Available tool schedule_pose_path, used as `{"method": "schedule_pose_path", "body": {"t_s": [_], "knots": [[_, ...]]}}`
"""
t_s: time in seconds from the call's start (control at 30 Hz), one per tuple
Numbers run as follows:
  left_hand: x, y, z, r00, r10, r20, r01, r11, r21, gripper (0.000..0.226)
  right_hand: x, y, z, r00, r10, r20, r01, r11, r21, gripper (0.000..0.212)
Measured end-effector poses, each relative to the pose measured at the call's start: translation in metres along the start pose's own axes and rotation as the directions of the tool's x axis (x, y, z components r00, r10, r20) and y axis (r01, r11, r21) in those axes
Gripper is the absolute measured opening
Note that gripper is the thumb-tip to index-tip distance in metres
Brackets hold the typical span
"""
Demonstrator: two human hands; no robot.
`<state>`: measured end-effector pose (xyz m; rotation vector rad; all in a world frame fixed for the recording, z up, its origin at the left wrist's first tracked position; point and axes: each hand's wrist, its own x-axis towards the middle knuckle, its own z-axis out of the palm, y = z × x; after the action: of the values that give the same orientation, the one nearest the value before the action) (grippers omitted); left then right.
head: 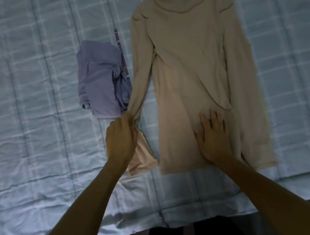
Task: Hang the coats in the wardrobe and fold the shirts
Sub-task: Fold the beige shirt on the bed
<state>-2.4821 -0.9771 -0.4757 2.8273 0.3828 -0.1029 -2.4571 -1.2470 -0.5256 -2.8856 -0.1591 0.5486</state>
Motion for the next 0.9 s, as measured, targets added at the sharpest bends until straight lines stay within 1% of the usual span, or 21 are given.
{"method": "schedule_pose_path", "body": {"t_s": [0.03, 0.07, 0.1, 0.13, 0.17, 0.23, 0.27, 0.3, 0.33, 0.4, 0.43, 0.47, 0.57, 0.6, 0.63, 0.7, 0.73, 0.77, 0.83, 0.9], "knots": [[-0.005, 0.004, 0.002, 0.986, 0.167, -0.015, -0.167, 0.986, 0.025, 0.024, -0.004, 0.003, -0.001, 1.000, 0.002, -0.002, -0.002, 1.000, 0.008, 0.058], [-0.013, 0.012, 0.005, 0.948, 0.317, 0.016, -0.317, 0.948, 0.015, 0.028, -0.009, 0.005, -0.002, 1.000, 0.003, -0.006, -0.003, 1.000, 0.010, 0.058], [-0.022, 0.020, 0.011, 0.900, 0.429, 0.078, -0.428, 0.903, -0.027, 0.034, -0.015, 0.009, -0.004, 1.000, -0.001, -0.011, 0.001, 1.000, 0.002, 0.057], [-0.033, 0.031, 0.018, 0.850, 0.502, 0.159, -0.497, 0.865, -0.070, 0.041, -0.021, 0.013, -0.006, 1.000, -0.010, -0.018, 0.009, 1.000, -0.016, 0.057], [-0.045, 0.039, 0.026, 0.805, 0.535, 0.256, -0.532, 0.842, -0.085, 0.051, -0.028, 0.018, -0.008, 1.000, -0.021, -0.023, 0.020, 0.999, -0.038, 0.057], [-0.065, 0.051, 0.043, 0.740, 0.506, 0.443, -0.552, 0.833, -0.029, 0.070, -0.042, 0.033, -0.011, 0.999, -0.046, -0.010, 0.045, 0.996, -0.074, 0.063], [-0.069, 0.052, 0.049, 0.736, 0.466, 0.491, -0.539, 0.842, 0.008, 0.072, -0.050, 0.043, -0.012, 0.998, -0.064, 0.000, 0.063, 0.995, -0.073, 0.067], [-0.071, 0.053, 0.054, 0.749, 0.436, 0.499, -0.516, 0.856, 0.027, 0.066, -0.057, 0.054, -0.013, 0.996, -0.085, 0.003, 0.085, 0.995, -0.055, 0.071], [-0.071, 0.053, 0.057, 0.762, 0.428, 0.486, -0.501, 0.865, 0.025, 0.055, -0.065, 0.066, -0.013, 0.994, -0.106, 0.005, 0.106, 0.994, -0.025, 0.073], [-0.069, 0.050, 0.061, 0.763, 0.485, 0.428, -0.529, 0.848, -0.018, 0.032, -0.080, 0.087, -0.011, 0.992, -0.121, 0.020, 0.121, 0.992, 0.035, 0.077], [-0.069, 0.048, 0.062, 0.753, 0.517, 0.406, -0.552, 0.833, -0.037, 0.029, -0.086, 0.094, -0.011, 0.994, -0.106, 0.029, 0.104, 0.993, 0.063, 0.078], [-0.069, 0.046, 0.061, 0.733, 0.540, 0.412, -0.573, 0.818, -0.052, 0.032, -0.092, 0.098, -0.011, 0.997, -0.074, 0.026, 0.071, 0.993, 0.089, 0.076], [-0.072, 0.041, 0.055, 0.676, 0.565, 0.474, -0.627, 0.779, -0.034, 0.063, -0.097, 0.097, -0.014, 0.998, 0.053, -0.032, -0.047, 0.983, 0.178, 0.056], [-0.072, 0.041, 0.053, 0.666, 0.570, 0.481, -0.643, 0.766, -0.016, 0.065, -0.098, 0.094, -0.014, 0.994, 0.101, -0.044, -0.089, 0.971, 0.220, 0.050], [-0.072, 0.042, 0.052, 0.664, 0.583, 0.469, -0.658, 0.753, -0.004, 0.056, -0.097, 0.092, -0.015, 0.988, 0.147, -0.055, -0.127, 0.955, 0.269, 0.046], [-0.069, 0.044, 0.053, 0.656, 0.624, 0.424, -0.689, 0.724, 0.001, 0.028, -0.096, 0.088, -0.015, 0.976, 0.203, -0.081, -0.162, 0.920, 0.357, 0.045], [-0.067, 0.046, 0.051, 0.645, 0.634, 0.426, -0.700, 0.714, -0.001, 0.026, -0.095, 0.086, -0.016, 0.972, 0.217, -0.095, -0.167, 0.912, 0.376, 0.047], [-0.064, 0.045, 0.050, 0.633, 0.646, 0.426, -0.711, 0.703, -0.010, 0.029, -0.095, 0.085, -0.016, 0.969, 0.226, -0.104, -0.173, 0.913, 0.370, 0.049], [-0.063, 0.039, 0.046, 0.622, 0.670, 0.405, -0.716, 0.696, -0.051, 0.034, -0.096, 0.084, -0.019, 0.968, 0.225, -0.110, -0.186, 0.940, 0.287, 0.051], [-0.069, 0.025, 0.035, 0.639, 0.666, 0.384, -0.695, 0.714, -0.082, 0.033, -0.099, 0.087, -0.024, 0.973, 0.194, -0.124, -0.170, 0.969, 0.182, 0.052]]}}
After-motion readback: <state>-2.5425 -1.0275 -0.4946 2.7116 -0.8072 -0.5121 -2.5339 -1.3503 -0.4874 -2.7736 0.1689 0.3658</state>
